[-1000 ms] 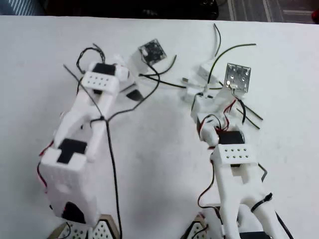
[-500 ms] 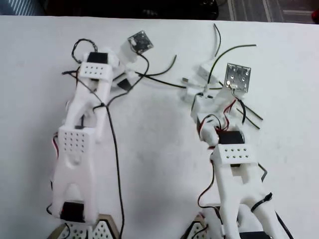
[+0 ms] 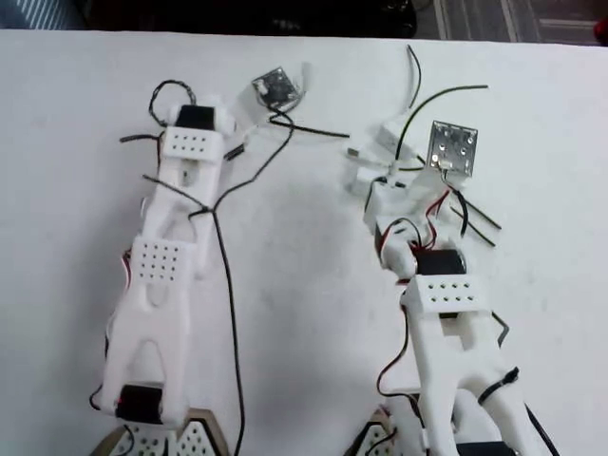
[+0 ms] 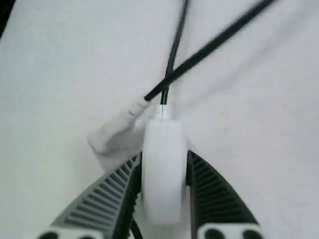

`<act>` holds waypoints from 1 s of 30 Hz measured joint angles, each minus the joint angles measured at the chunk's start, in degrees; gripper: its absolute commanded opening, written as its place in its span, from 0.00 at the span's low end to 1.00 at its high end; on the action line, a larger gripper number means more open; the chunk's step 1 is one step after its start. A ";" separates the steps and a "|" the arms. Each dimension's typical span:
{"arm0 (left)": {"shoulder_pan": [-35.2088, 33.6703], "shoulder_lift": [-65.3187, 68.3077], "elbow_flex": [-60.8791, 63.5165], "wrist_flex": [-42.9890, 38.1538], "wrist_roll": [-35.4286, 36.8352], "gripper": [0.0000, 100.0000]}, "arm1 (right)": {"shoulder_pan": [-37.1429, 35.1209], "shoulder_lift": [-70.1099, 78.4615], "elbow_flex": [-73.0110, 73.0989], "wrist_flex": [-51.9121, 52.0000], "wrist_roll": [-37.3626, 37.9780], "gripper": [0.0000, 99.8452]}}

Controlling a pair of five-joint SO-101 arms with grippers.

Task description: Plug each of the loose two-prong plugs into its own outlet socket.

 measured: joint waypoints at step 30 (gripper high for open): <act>9.23 -26.37 4.66 27.78 11.16 0.04 | 0.09 0.00 0.00 0.00 0.00 0.02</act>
